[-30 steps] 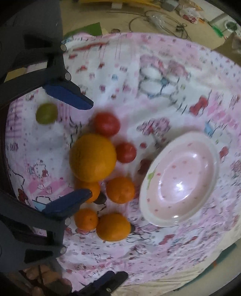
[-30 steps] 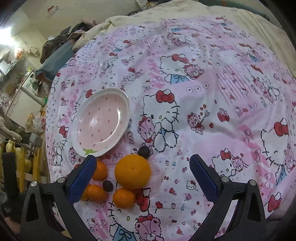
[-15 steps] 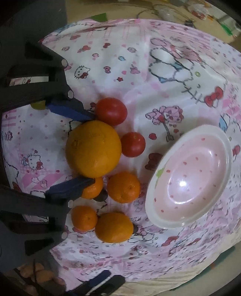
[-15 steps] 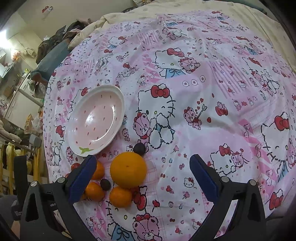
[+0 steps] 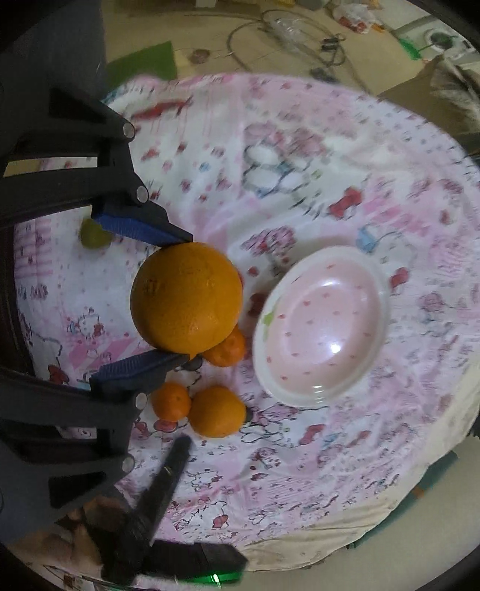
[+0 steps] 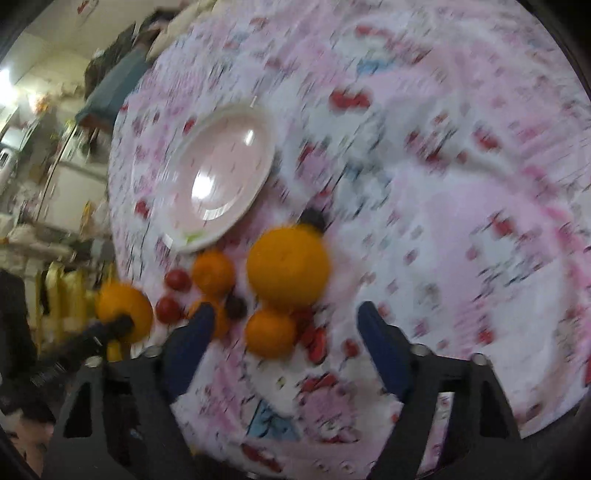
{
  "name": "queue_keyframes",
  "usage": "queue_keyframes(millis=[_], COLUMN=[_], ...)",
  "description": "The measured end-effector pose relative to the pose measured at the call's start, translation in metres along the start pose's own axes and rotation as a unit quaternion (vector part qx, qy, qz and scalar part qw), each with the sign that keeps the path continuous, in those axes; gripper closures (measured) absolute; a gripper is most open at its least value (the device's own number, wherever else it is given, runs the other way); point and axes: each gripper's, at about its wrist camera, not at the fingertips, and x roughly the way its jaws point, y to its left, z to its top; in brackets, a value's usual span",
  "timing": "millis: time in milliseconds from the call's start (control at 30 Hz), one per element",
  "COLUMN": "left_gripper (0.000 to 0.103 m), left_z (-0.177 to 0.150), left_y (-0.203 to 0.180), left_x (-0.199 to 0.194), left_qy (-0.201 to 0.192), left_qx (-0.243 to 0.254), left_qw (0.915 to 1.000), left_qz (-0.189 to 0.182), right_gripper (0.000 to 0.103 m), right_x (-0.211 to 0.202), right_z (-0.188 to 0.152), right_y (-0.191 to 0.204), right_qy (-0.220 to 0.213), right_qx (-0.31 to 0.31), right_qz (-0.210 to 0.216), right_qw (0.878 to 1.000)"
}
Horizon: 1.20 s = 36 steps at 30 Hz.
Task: Organize fruits
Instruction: 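Grasp a small tangerine with the right tool while the left tool lifts the large orange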
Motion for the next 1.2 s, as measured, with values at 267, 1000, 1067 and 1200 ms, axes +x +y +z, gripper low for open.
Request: queue_keyframes(millis=[267,1000,1067,1200], left_gripper=[0.053,0.053,0.053,0.053], left_z=[-0.003,-0.007,-0.005,0.005], left_y=[0.013,0.012,0.010,0.007], left_x=[-0.005,-0.005,-0.011,-0.021], left_qy=[-0.011,-0.028,-0.033,-0.040], left_qx=[-0.007,-0.012,-0.004,0.004], left_qw=[0.9999,0.9992,0.9991,0.9989], left_qz=[0.006,0.024,0.026,0.026], right_gripper=[0.050,0.063,0.063,0.063], right_x=[0.041,-0.038,-0.049,-0.068], right_z=[-0.006,-0.010,-0.008,0.005], right_y=[0.023,0.042,0.040,0.050], right_qy=[0.050,-0.063,-0.077,-0.109], right_qx=[-0.055,-0.062,-0.061,-0.071], right_qz=[-0.052,0.027,0.032,0.033], right_qw=[0.996,0.996,0.995,0.991])
